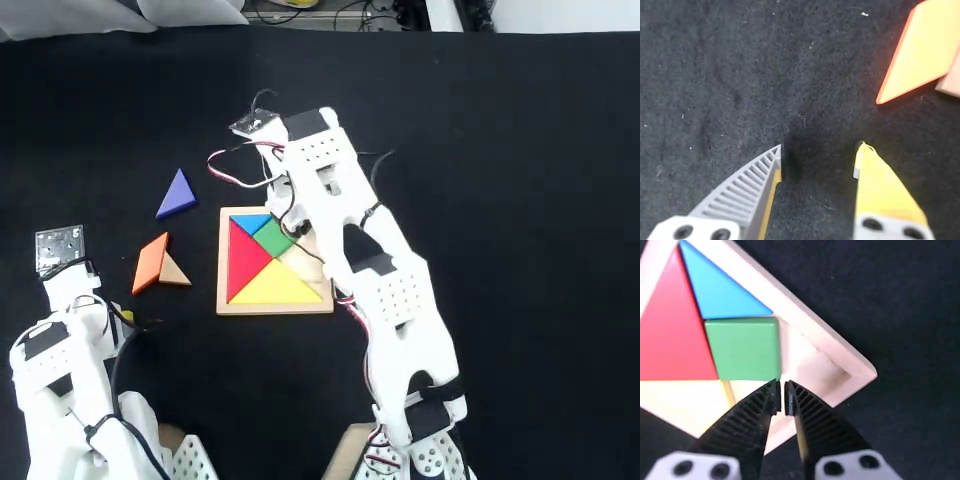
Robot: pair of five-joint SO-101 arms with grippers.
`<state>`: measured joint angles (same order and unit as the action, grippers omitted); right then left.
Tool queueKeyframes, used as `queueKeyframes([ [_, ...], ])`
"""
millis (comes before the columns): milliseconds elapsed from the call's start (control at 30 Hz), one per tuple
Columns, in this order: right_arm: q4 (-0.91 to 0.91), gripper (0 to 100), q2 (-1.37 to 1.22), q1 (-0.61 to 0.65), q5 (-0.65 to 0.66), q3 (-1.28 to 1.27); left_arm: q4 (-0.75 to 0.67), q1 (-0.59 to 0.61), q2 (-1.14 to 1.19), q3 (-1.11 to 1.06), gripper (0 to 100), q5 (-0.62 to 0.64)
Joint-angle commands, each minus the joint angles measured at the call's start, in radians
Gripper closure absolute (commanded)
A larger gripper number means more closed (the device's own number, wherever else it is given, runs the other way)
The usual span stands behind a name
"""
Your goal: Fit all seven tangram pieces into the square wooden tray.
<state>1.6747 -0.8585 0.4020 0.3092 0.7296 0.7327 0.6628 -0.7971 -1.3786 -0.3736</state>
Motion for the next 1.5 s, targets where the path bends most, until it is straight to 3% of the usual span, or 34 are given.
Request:
queueKeyframes([
  [0, -0.028, 98.7, -0.012, 0.018, -0.006, 0.015, -0.018, 0.008, -0.02, 0.004, 76, 0.002],
  [300, -0.02, 98.8, -0.022, 0.049, -0.008, 0.096, -0.018, 0.008, -0.02, 0.004, 76, 0.002],
  [533, 0.094, 98.8, -0.016, 0.008, -0.009, 0.271, -0.018, 0.008, -0.02, 0.004, 76, 0.002],
  [733, 0.094, 98.8, 0.208, -0.068, -0.011, 0.226, -0.018, 0.008, -0.02, 0.002, 76, 0.002],
  [967, 0.075, 98.8, 0.691, -0.071, -0.009, -0.157, -0.012, -0.001, -0.02, 0.01, 76, 0.006],
  [1133, -0.04, 98.8, 0.935, -0.095, -0.009, -0.545, -0.012, -0.004, -0.02, 0.008, 76, 0.005],
  [1333, -0.436, 98.7, 1.084, -0.146, -0.097, -1.113, 0.014, -0.065, -0.021, 0.051, 76, 0.003],
  [1467, -0.664, 98.7, 1.104, -0.152, -0.115, -1.342, 0.226, -0.113, -0.02, 0.259, 76, 0.008],
])
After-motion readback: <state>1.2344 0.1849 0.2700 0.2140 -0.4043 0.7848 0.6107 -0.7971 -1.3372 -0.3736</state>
